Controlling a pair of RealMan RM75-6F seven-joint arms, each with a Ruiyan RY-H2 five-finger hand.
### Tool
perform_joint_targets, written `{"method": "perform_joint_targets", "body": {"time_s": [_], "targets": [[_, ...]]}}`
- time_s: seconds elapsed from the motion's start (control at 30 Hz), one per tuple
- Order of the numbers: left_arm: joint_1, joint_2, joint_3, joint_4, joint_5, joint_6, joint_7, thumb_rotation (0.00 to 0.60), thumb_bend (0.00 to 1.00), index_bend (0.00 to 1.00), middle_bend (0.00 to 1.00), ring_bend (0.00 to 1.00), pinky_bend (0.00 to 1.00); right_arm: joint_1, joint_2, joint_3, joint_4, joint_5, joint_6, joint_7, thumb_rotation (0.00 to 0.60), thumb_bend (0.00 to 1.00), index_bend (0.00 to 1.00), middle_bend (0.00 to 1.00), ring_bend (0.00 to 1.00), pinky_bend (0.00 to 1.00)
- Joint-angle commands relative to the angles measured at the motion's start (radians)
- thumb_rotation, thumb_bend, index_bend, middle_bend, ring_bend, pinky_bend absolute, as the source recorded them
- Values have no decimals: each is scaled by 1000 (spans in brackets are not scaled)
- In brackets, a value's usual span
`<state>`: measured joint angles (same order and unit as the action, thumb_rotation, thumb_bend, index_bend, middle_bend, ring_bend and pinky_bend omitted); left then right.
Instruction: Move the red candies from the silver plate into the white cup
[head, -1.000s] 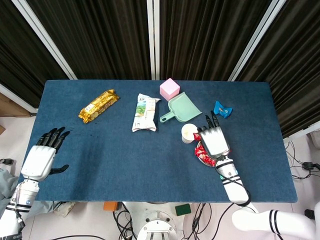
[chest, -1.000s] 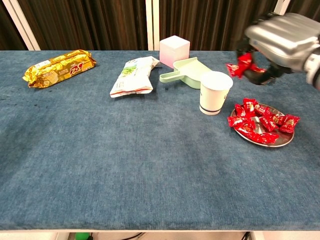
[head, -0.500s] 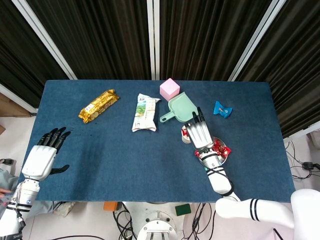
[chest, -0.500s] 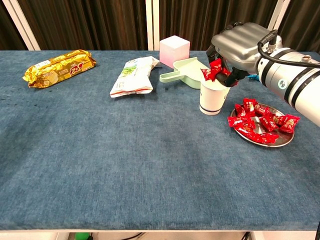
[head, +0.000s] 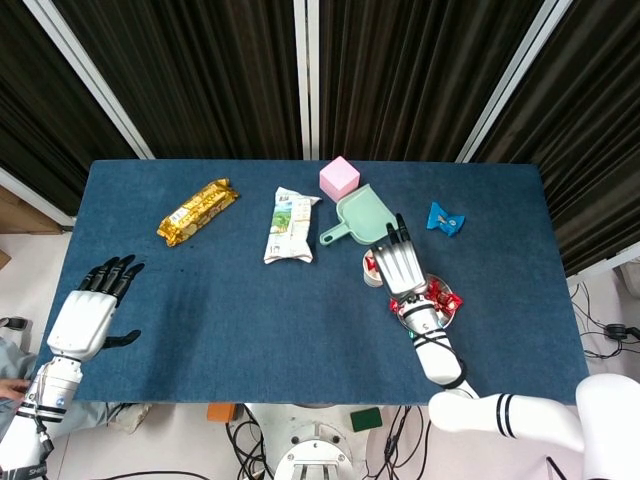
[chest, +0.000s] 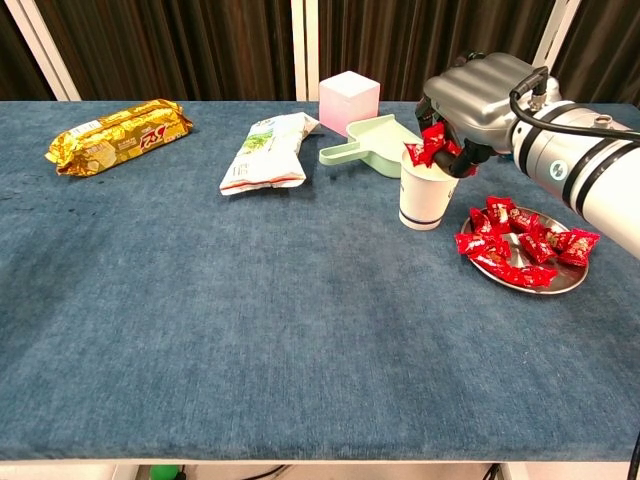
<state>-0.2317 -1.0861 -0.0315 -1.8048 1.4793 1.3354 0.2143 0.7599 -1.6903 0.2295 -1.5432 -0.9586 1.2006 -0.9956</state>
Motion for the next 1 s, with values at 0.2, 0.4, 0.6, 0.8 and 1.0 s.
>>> {"method": "perform_joint_targets", "body": {"time_s": [0.2, 0.4, 0.6, 0.8, 1.0], "targets": [[-3, -1, -1, 2, -3, -4, 0, 600, 33, 100, 30, 5, 144, 11, 8, -13, 2, 23, -15, -2, 600, 487, 664, 558, 129, 0], [-7, -5, 3, 0, -1, -12, 8, 600, 34, 100, 30, 5, 144, 13, 18, -23, 1, 19, -22, 20, 600, 419, 539, 516, 114, 0], [-7, -6, 3, -2, -3, -10, 12, 600, 33, 100, 30, 5, 144, 16, 30, -30, -9, 14, -22, 34, 600, 400, 403, 440, 62, 0], [-9, -6, 4, -3, -4, -15, 16, 600, 33, 99, 30, 5, 144, 10, 47, -31, -26, -12, -5, 69, 600, 389, 356, 389, 31, 0], [-7, -4, 6, -4, -1, -9, 15, 600, 34, 100, 30, 5, 144, -36, 114, -55, -111, -90, 56, 129, 600, 384, 345, 369, 23, 0]]}}
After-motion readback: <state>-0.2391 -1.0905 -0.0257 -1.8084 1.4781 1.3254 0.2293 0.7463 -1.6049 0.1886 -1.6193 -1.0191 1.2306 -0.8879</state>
